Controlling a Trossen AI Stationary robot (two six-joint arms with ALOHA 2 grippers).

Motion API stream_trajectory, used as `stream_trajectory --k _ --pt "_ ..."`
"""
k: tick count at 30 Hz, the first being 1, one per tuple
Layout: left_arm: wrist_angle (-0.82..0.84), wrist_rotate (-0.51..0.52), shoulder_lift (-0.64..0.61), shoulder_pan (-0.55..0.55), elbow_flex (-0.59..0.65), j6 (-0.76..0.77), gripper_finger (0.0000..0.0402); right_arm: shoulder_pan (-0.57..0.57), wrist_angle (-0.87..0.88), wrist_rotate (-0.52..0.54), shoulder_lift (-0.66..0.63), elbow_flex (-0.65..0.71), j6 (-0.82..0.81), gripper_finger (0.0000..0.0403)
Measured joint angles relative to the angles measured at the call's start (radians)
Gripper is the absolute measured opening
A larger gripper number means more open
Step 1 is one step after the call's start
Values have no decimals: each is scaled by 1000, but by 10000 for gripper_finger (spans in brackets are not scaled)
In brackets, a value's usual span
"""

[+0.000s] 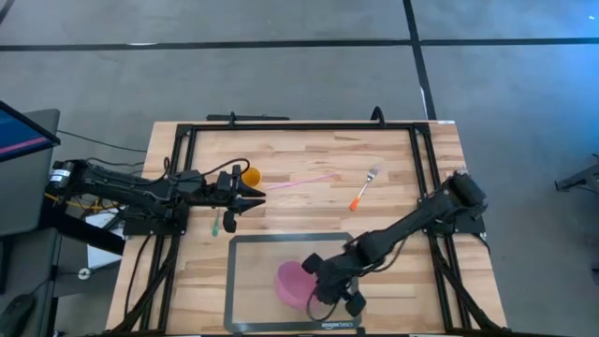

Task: Pick & Place Utensil
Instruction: Put the pink bowl on the transparent mat

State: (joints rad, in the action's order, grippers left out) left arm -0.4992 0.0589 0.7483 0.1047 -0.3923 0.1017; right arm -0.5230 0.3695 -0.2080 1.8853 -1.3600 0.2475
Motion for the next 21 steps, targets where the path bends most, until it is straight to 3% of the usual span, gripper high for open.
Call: stream_trajectory --k 3,9,21 --pt "0 0 0 0 0 0 86 -5 111 0 57 -89 35 7" --pt "1 0 1 0 0 0 86 -14 172 2 137 -201 118 8" --pt "7 0 14 0 0 0 86 -18 221 60 165 -219 146 19"
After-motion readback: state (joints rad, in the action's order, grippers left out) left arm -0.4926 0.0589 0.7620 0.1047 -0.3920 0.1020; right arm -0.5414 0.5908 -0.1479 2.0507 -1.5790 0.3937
